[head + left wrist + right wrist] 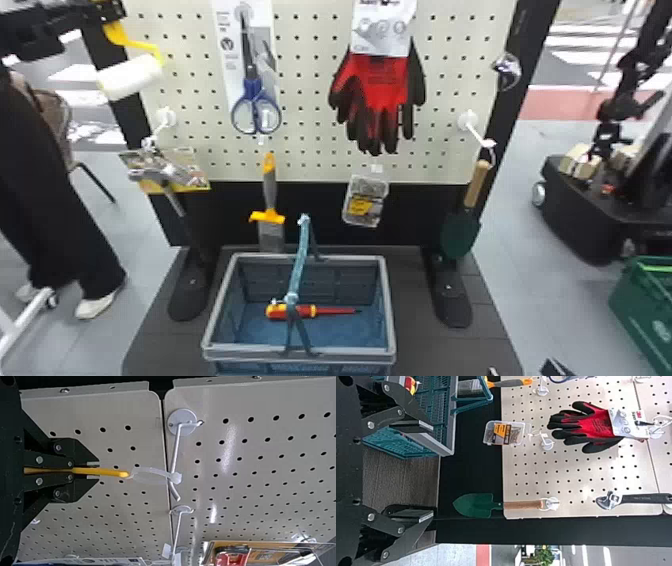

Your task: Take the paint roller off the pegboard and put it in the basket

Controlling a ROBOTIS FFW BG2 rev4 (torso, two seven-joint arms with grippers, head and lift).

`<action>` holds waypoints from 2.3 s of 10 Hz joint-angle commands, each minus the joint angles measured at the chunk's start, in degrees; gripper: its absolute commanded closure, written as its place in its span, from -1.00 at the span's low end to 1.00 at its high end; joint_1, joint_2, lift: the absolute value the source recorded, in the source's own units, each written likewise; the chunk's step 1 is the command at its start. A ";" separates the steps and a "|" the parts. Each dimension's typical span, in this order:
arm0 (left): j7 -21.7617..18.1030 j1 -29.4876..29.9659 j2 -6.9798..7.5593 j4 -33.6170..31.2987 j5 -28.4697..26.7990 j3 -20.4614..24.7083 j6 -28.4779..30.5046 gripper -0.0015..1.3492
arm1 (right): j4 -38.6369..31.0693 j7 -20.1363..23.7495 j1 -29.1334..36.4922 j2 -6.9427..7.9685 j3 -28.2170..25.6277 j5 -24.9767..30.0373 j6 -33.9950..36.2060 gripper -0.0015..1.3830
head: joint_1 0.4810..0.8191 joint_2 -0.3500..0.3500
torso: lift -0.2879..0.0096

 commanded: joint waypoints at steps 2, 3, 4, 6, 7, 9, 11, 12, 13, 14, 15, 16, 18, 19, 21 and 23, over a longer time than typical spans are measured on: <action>0.20 0.01 0.00 -0.03 0.07 0.09 -0.16 0.80 | 0.00 0.00 0.00 -0.04 0.00 0.00 0.00 -0.28 | -0.60 0.00 | 0.26; 0.29 0.13 0.00 -0.03 0.07 0.09 -0.25 0.80 | 0.00 0.00 0.00 -0.04 0.00 0.00 0.00 -0.28 | -0.60 0.00 | 0.26; 0.38 0.13 0.00 -0.03 0.07 0.18 -0.51 0.80 | 0.00 0.00 0.00 0.05 0.00 0.00 0.00 -0.28 | -0.60 0.00 | 0.26; 0.55 0.25 0.00 -0.03 0.33 0.35 -0.60 0.80 | 0.00 0.00 0.00 -0.04 0.00 -0.09 0.00 -0.28 | -0.60 0.00 | 0.26; 0.64 0.13 0.00 -0.17 0.33 0.35 -0.95 0.80 | 0.00 0.00 0.12 -0.04 0.00 -0.18 0.00 -0.28 | -0.60 0.00 | 0.26; 0.90 -0.36 0.09 -1.15 0.86 0.18 -1.13 0.80 | 0.00 0.00 0.12 -0.04 0.00 -0.18 0.00 -0.28 | -0.60 0.00 | 0.26; 1.43 -0.11 0.18 -3.26 1.13 0.18 -0.95 0.80 | 0.14 0.00 0.37 -0.21 0.00 -0.44 0.00 -0.28 | -0.60 0.00 | 0.26; 1.61 0.38 0.26 -4.53 1.21 0.44 -0.69 0.80 | 0.14 0.00 0.37 -0.21 0.00 -0.44 0.00 -0.28 | -0.60 0.00 | 0.26; 1.87 1.24 0.18 -5.79 1.39 0.71 -0.34 0.80 | 0.14 0.00 0.37 -0.21 0.00 -0.44 0.09 -0.28 | -0.60 0.00 | 0.26; 2.13 2.10 0.26 -7.62 1.48 1.15 0.19 0.80 | 0.14 0.00 0.37 -0.30 0.00 -0.53 0.26 -0.28 | -0.60 0.00 | 0.26; 2.40 3.08 0.18 -9.17 1.48 1.85 0.37 0.80 | 0.14 0.00 0.37 -0.30 0.00 -0.62 0.26 -0.28 | -0.60 0.00 | 0.26; 2.84 4.68 0.18 -10.86 1.92 2.90 0.54 0.80 | 0.14 -0.09 0.49 -0.39 0.00 -0.62 0.26 -0.28 | -0.60 0.00 | 0.26; 5.56 11.57 -0.53 -17.32 3.23 6.95 0.54 0.80 | 0.00 0.00 0.49 -0.39 0.00 -0.62 0.35 -0.28 | -0.60 0.00 | 0.26; 11.10 18.10 -2.11 -25.20 3.94 10.11 1.77 0.80 | 0.00 -0.09 0.62 -0.39 0.00 -0.62 0.35 -0.28 | -0.60 0.00 | 0.26; 18.92 28.06 -7.03 -36.31 6.31 14.94 2.04 0.80 | -0.14 -0.09 0.62 -0.39 0.00 -0.70 0.35 -0.28 | -0.60 0.00 | 0.26; 25.60 37.66 -13.18 -44.61 12.99 19.08 -0.16 0.80 | 0.00 -0.09 0.62 -0.39 0.00 -0.70 0.35 -0.28 | -0.60 0.00 | 0.26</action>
